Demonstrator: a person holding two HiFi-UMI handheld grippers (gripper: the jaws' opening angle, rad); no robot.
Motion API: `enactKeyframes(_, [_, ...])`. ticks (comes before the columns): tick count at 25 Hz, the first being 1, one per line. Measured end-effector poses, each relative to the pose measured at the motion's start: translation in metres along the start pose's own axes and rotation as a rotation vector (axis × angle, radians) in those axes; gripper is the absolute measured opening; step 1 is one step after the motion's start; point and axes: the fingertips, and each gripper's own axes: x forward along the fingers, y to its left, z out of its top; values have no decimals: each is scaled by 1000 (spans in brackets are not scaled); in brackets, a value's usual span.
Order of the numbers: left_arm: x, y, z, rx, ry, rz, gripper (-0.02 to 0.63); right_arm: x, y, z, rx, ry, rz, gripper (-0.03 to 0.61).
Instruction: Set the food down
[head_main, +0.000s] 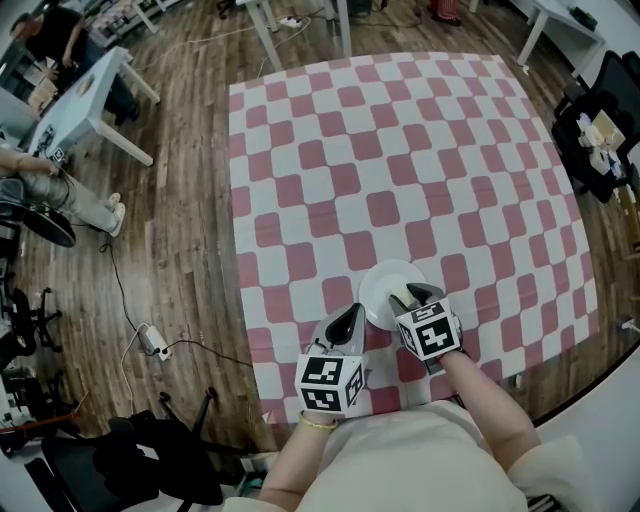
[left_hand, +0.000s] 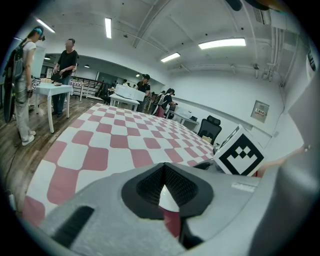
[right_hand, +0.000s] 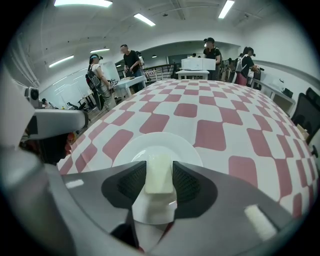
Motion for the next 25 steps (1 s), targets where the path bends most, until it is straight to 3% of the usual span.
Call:
enactKeyframes(9, [-4,-2,0,11,-1,-2,0,-4,1,0,15,-28,8,206])
enactKeyframes(25, [-28,-7,-4,25,-19,-4,0,-29,18,5,12,-107,-16,212])
